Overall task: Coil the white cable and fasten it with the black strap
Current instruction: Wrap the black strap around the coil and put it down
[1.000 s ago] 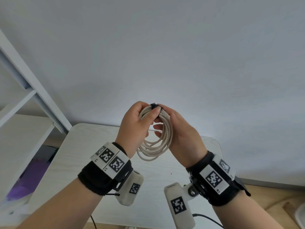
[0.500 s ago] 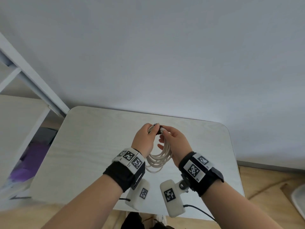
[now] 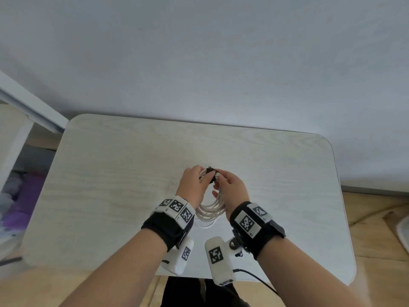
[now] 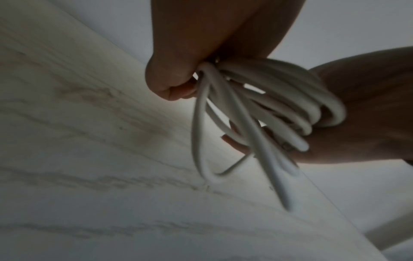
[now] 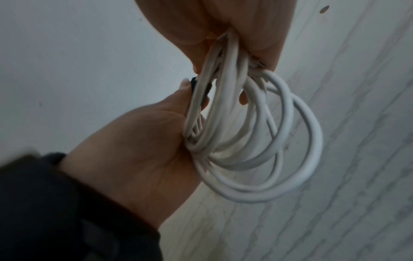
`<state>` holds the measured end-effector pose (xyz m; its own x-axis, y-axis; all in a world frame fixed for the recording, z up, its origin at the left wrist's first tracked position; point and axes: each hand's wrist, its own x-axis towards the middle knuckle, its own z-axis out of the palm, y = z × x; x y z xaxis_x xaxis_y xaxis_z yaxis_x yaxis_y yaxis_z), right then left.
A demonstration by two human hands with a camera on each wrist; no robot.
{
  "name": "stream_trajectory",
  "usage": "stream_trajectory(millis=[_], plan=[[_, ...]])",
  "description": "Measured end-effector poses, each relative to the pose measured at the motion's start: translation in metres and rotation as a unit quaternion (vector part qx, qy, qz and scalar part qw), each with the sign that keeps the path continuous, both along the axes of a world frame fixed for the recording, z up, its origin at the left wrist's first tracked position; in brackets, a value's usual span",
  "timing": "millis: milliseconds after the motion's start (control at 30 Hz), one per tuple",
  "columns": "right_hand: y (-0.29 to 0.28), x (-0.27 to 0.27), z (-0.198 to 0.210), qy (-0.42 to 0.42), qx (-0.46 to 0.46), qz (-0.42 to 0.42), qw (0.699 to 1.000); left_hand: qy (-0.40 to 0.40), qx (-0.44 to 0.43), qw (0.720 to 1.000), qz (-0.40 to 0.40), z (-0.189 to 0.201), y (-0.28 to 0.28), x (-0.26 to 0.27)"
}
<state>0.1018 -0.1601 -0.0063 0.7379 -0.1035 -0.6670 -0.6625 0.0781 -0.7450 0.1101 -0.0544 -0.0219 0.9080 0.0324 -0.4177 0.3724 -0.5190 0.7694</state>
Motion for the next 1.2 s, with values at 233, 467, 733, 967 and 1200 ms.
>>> stream_trajectory(millis=[233, 467, 733, 967, 1200], plan=[[0.006, -0.002, -0.018, -0.023, -0.068, -0.004, 0.997, -0.008, 0.072, 0.997, 0.002, -0.010, 0.002, -0.005], [0.015, 0.000, -0.036, -0.051, -0.149, -0.002, 0.988, -0.030, 0.150, 0.988, 0.035, -0.024, 0.001, -0.005], [0.028, 0.002, -0.045, -0.032, -0.313, 0.055, 0.948, -0.067, 0.211, 0.974, 0.053, -0.033, 0.008, -0.009], [0.030, -0.006, -0.055, -0.087, -0.385, 0.125, 0.910, -0.115, 0.309, 0.944, -0.016, -0.040, 0.000, -0.013], [0.028, -0.007, -0.054, -0.101, -0.363, 0.129, 0.918, -0.077, 0.309, 0.947, -0.042, -0.035, 0.000, -0.013]])
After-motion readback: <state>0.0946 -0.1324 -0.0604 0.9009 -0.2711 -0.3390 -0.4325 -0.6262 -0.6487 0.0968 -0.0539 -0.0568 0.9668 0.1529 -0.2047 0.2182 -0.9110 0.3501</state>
